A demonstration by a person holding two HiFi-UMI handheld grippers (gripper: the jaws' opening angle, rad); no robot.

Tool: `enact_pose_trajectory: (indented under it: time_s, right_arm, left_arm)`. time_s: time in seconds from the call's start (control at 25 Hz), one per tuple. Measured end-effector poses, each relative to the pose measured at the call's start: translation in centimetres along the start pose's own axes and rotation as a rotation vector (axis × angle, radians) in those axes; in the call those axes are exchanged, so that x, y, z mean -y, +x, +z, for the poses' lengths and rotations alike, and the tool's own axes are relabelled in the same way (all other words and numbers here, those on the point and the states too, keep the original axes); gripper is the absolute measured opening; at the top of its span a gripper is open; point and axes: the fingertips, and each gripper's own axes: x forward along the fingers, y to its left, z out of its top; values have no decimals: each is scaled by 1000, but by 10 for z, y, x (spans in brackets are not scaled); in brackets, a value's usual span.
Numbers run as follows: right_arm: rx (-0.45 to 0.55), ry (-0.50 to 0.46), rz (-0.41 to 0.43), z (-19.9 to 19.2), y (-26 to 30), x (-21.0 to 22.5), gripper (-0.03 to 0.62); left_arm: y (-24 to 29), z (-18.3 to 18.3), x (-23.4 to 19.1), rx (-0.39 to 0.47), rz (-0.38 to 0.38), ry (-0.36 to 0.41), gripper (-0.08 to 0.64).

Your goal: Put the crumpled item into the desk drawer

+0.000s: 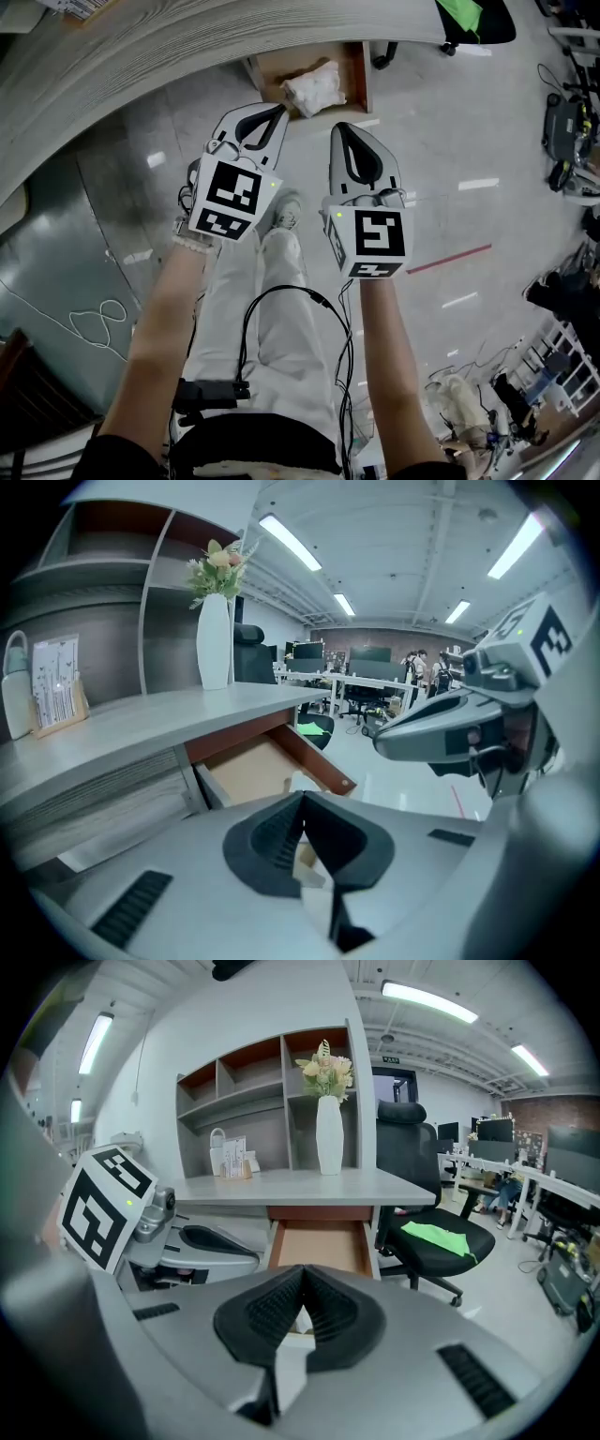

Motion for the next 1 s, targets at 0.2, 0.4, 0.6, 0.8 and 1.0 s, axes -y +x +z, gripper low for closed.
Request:
enact_pose_trajectory:
  time_s: [0.2,0.4,0.6,0.8,1.0]
  right_arm:
    - [10,-2,-7,12,-17,-16,5]
    - [24,-17,-15,31,-36,-29,5]
    - [38,-26,-11,54,-58,-44,5]
    - [71,-21,-13,80,-80,-52,5]
    - [105,-41,-13,107,-107,-62,5]
  left_arm:
    - [-36,9,7,29,-22,-2,12]
    - [-74,23,8,48,-17,-2,12]
    - [-111,44,9,73,-9,-5,12]
    - [-141,71,15,101,0,12,12]
    - [-172,94,22,137,10,-57,12]
